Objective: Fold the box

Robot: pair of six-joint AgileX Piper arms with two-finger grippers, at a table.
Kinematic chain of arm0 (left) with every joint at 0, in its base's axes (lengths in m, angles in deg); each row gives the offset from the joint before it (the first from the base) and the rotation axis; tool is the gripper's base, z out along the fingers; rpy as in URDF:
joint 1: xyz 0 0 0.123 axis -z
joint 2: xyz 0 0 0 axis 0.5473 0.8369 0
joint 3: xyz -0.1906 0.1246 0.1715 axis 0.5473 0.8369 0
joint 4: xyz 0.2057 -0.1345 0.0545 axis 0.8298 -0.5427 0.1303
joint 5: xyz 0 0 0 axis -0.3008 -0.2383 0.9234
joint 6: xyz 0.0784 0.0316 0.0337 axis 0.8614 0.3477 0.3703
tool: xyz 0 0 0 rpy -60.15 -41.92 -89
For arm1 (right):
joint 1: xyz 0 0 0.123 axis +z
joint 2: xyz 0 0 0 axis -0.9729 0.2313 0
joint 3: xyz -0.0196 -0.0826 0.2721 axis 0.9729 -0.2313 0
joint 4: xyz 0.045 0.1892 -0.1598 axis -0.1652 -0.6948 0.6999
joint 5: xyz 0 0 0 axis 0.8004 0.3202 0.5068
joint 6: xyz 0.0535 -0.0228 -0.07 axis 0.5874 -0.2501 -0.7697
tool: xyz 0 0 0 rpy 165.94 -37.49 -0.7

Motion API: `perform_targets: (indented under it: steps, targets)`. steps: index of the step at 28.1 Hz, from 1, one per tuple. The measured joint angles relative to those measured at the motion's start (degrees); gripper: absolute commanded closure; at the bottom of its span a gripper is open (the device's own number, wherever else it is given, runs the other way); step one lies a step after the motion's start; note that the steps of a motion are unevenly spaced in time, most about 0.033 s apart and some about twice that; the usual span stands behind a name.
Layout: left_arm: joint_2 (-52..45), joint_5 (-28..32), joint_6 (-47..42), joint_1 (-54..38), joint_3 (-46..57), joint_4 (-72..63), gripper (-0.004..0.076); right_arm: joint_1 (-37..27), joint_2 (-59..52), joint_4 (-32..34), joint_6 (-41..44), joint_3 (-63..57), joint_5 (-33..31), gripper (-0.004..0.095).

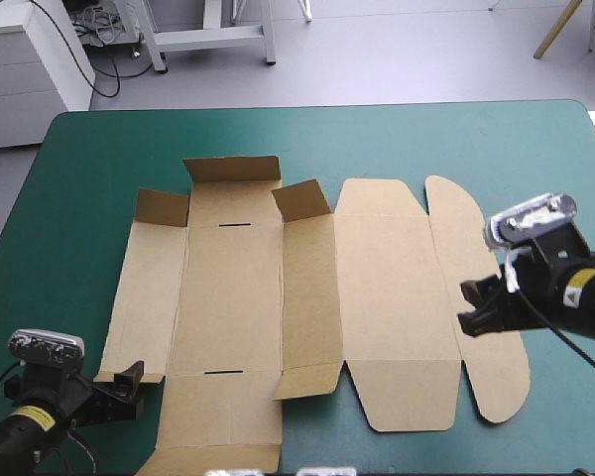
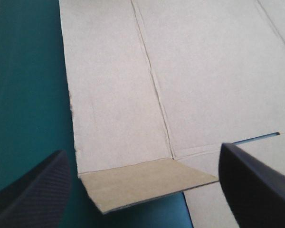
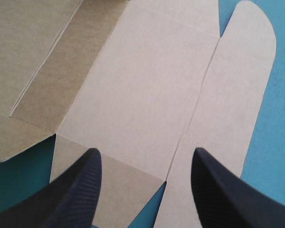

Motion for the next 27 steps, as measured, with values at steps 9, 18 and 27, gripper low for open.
perform_targets:
  steps: [9,18,27]
  targets:
    - [21.0,-15.7,6.6,0.0,-24.0,-12.2,0.0126,0.0,-7.1,-0.2,3.5,-9.8,0.0,0.0382]
    - [35.2,-18.8,10.7,0.0,-35.6,-16.4,0.0126,0.0,-7.3,0.6,4.7,-9.8,1.4,0.0382]
    - [38.0,-18.9,3.5,0.0,-36.1,3.9,0.0126,0.0,-7.3,1.0,5.4,-9.8,2.9,0.0382]
